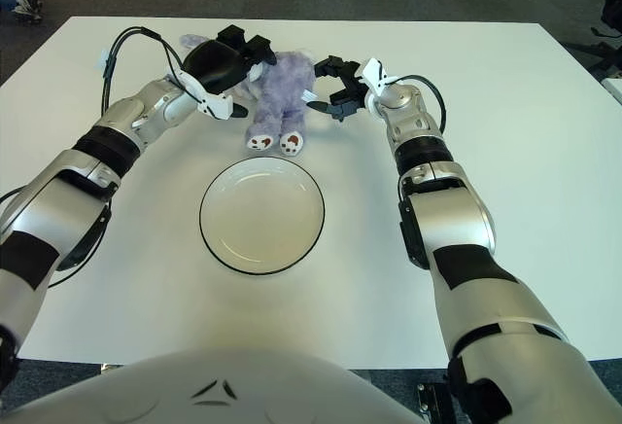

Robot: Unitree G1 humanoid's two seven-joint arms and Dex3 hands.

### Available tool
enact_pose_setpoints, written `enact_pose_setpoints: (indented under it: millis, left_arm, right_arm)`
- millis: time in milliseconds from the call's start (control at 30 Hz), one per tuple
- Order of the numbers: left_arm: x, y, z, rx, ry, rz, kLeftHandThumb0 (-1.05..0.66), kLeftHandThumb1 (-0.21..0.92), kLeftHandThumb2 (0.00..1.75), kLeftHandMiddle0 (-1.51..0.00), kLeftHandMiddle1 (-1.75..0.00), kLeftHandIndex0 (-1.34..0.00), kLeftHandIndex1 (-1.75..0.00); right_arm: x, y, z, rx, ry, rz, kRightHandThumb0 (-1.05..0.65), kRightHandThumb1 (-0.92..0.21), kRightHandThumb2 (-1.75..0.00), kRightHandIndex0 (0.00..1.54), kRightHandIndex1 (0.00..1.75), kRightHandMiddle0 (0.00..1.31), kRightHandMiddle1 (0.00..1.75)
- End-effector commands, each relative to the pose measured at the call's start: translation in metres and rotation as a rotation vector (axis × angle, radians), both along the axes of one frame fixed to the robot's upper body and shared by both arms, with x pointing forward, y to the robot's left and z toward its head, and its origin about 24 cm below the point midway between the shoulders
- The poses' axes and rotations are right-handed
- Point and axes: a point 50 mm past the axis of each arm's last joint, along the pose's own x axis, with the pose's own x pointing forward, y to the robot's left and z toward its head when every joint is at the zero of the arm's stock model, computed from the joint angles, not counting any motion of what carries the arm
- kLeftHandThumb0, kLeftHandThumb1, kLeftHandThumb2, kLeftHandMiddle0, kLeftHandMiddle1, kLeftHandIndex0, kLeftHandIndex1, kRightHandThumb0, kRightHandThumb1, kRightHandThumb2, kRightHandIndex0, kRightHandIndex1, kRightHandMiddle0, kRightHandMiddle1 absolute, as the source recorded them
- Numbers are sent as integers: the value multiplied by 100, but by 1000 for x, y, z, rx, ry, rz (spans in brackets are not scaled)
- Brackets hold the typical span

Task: Put the doll into the plate.

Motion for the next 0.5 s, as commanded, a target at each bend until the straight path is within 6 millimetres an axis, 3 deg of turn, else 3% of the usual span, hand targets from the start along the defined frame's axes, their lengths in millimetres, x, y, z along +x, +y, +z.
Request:
enact_pose_setpoints:
  millis: [0, 167, 467]
  left_arm:
    - [1, 4, -2, -9, 19, 13, -27, 15, 123, -5, -142, 0, -132]
    - [1, 4, -2, -12, 24, 19, -27, 14, 124, -3, -143, 0, -132]
    - [0, 3, -2, -21, 19, 12, -28, 14, 124, -2, -148, 0, -134]
  right_arm:
    - [2, -1, 7, -9, -5, 15, -58, -36, -84, 49, 175, 0, 53]
    - [3, -2, 8, -20, 3, 24, -60, -36, -85, 40, 175, 0, 48]
    - [3, -1, 9, -88, -28, 19, -72, -46, -74, 34, 175, 0, 56]
